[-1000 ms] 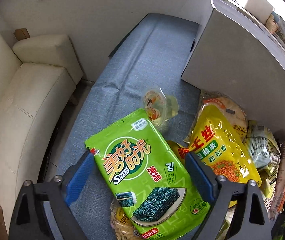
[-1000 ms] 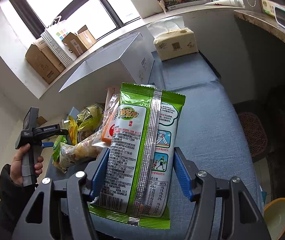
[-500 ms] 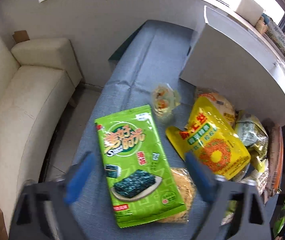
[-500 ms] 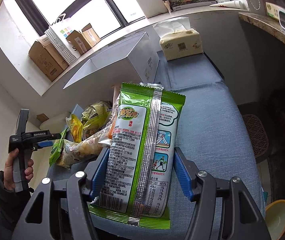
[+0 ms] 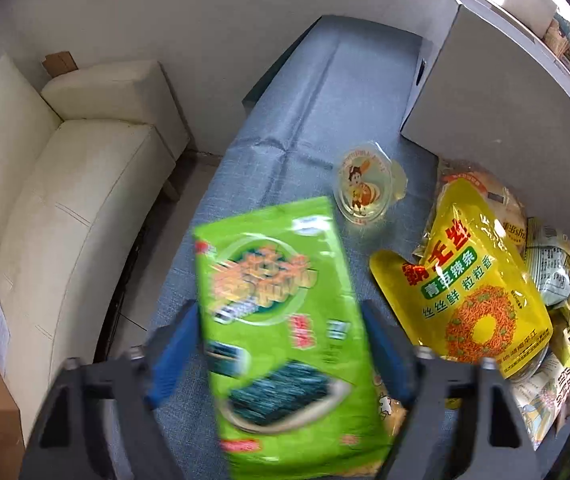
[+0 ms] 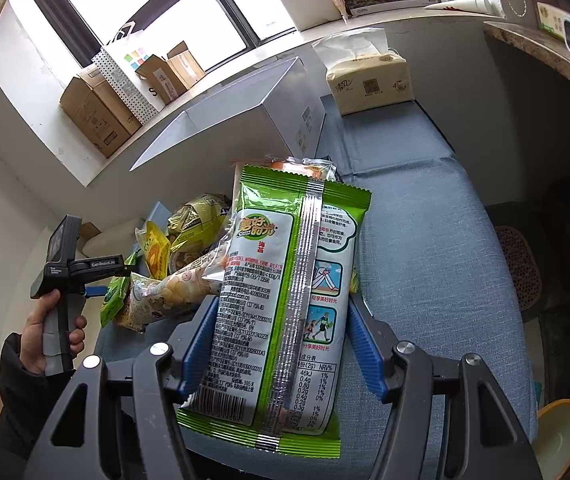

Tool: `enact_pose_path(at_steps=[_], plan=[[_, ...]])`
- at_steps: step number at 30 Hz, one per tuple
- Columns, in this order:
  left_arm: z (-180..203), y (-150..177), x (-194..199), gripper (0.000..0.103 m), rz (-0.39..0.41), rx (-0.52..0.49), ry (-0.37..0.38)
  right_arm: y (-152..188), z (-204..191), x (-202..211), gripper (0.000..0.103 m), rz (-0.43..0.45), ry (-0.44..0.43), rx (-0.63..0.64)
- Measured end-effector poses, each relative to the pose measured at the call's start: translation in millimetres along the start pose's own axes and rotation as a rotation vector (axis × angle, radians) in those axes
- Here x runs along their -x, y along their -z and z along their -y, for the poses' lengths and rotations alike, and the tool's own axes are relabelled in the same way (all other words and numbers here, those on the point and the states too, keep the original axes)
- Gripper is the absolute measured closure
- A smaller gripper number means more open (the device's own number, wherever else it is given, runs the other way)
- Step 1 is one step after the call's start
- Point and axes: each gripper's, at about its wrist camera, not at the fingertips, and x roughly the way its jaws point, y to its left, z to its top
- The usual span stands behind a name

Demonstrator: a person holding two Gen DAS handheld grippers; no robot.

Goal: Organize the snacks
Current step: 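Drop the seaweed bag into the box with left tool while right drops the bar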

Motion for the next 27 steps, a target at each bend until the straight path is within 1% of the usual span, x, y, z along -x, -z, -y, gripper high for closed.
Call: enact_pose_path(at_steps=[3,7,11,13,15,18,20,21,24,25,27], plan=[[-4,5,5,0.035,0.027,0.005,0.013,0,-2,-1,0.036,-0.002,-0.003,0.004],[-5,12,26,0.035,0.058,-0.017,0.027,0,-3,-2,0.036,-0.005,-0.004,0.015],[-4,16,48,0.035,0.109,-0.041,0.038,-1,-6,0,0.036,0.003,-0.016,0.031],[-2,17,62,0.036,0.143,-0.056,0.062,-3,-9,1,0.036,0.013,-0.013,0.045],[5,15,86,0.035,0.214,-0.088,0.092,-10,-13,4,0.036,0.031,-0.023,0.055],[27,7,125,0.035,0.342,-0.175,0.134,-33,-23,6,0.036,0.065,-0.039,0.069],[40,-2,149,0.035,0.397,-0.236,0.187,-53,-34,9,0.036,0.102,-0.048,0.089],[48,-9,158,0.035,0.424,-0.264,0.196,-64,-41,9,0.036,0.117,-0.057,0.103],[71,-36,186,0.035,0.527,-0.317,0.184,-101,-65,6,0.036,0.171,-0.056,0.154],[78,-47,194,0.035,0.555,-0.333,0.2,-114,-73,3,0.036,0.186,-0.053,0.167],[94,-73,206,0.035,0.581,-0.382,0.261,-142,-87,-7,0.036,0.212,-0.058,0.187]])
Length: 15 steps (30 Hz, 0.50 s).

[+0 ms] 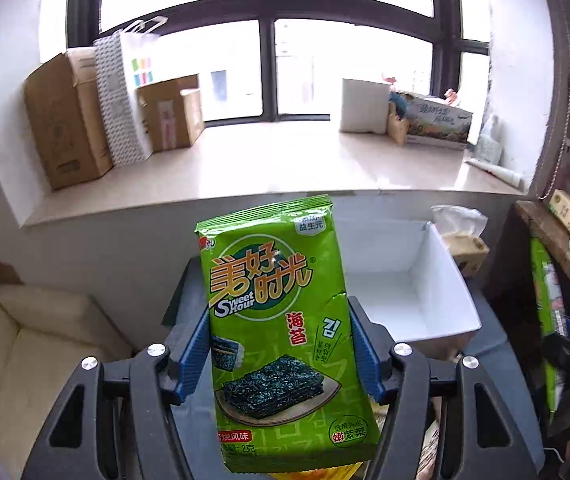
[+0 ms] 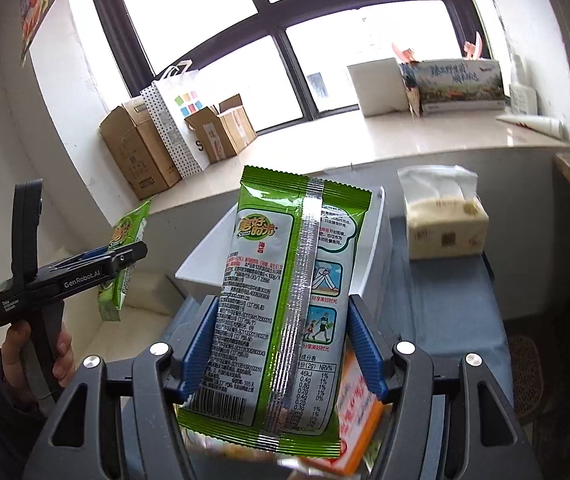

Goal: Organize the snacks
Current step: 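Drop the seaweed bag into the box with left tool while right drops the bar, then grasp the orange Indian flying cake packet with the right tool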

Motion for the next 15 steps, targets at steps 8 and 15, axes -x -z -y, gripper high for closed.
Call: enact_pose_path(at_steps=[8,15], plan=[[21,-58,-83,0.026,-0.023,-0.068,0.018,-75,8,-106,0.035,-0.095,0.078,0.01],[9,-42,-131,0.0,-0.077,-0.043,0.029,-81,26,-147,0.009,-0.174,0.127,-0.031]])
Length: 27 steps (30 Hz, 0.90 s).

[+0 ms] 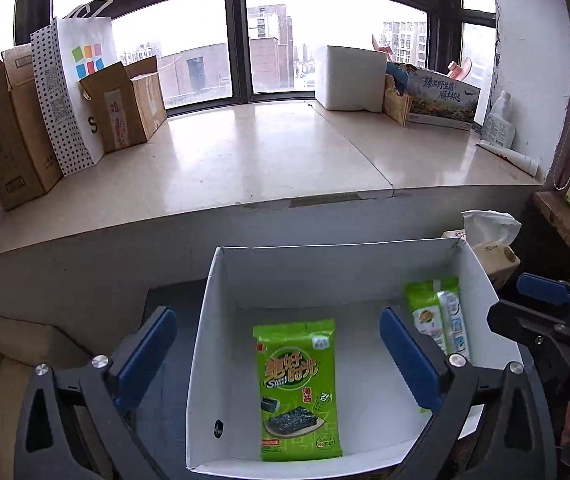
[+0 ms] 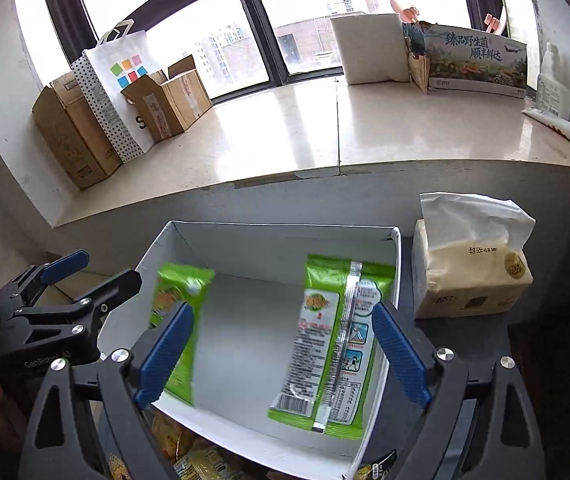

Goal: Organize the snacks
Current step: 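Grasp the orange Indian flying cake packet with the right tool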

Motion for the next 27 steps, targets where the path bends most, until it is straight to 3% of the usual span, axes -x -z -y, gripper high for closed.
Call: enact_pose_path(at_steps=[4,8,9,12,14,18,23,27], plan=[[-4,5,10,0.0,0.043,-0.001,0.008,4,3,6,0.009,0.001,0.011,-0.019],[-6,10,37,0.0,0.091,0.019,0.031,3,4,28,0.008,0.078,0.0,-0.027],[-5,14,46,0.0,0.106,0.012,0.039,5,4,38,0.0,0.112,-0.023,-0.026],[4,27,70,0.0,0.068,-0.023,0.047,17,0,72,0.0,0.21,-0.084,-0.012],[12,42,90,0.0,0.051,-0.044,0.067,30,-3,92,0.0,0.23,-0.09,-0.01],[25,86,134,0.0,0.039,-0.047,0.091,70,-8,128,0.0,0.235,-0.166,0.006],[34,155,177,0.0,0.037,0.008,0.178,138,-3,158,0.0,0.222,-0.117,0.009],[38,199,184,0.0,-0.034,0.075,0.25,192,17,157,0.0,0.122,-0.131,-0.105]])
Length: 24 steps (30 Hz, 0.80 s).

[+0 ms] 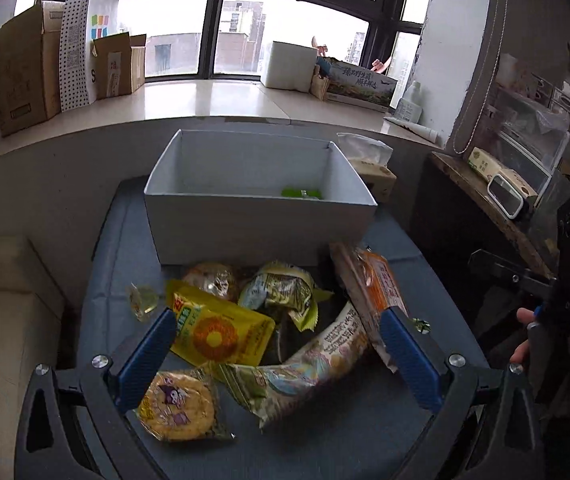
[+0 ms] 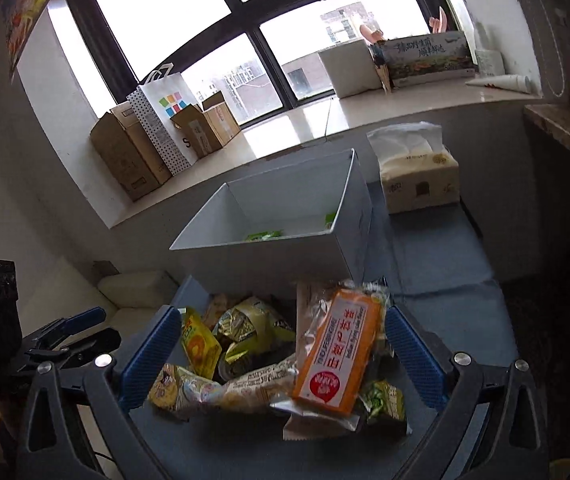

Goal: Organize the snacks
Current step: 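Grasp the orange Indian flying cake packet with the right tool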

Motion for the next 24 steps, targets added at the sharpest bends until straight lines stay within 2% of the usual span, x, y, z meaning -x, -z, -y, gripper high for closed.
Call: enact_pose_path(at_steps=[6,13,16,21,24], plan=[[-5,27,0,0.0,-0.044,0.052,-0.001,42,28,-2,0.0,-0.048,0.028,-0.112],[-6,33,1,0.0,-0.052,0.036,-0.017,42,28,-26,0.0,-0.13,0.083,-0.099],[-5,38,0,0.0,-0.06,0.026,-0.006,41,15,-37,0.0,-0.148,0.09,-0.03],[3,46,0,0.0,-0.063,-0.024,-0.02,32,17,-75,0.0,-0.222,0.143,0.018],[1,48,-3,0.0,-0.08,-0.012,-0.018,26,27,-100,0.0,-0.274,0.175,0.008]])
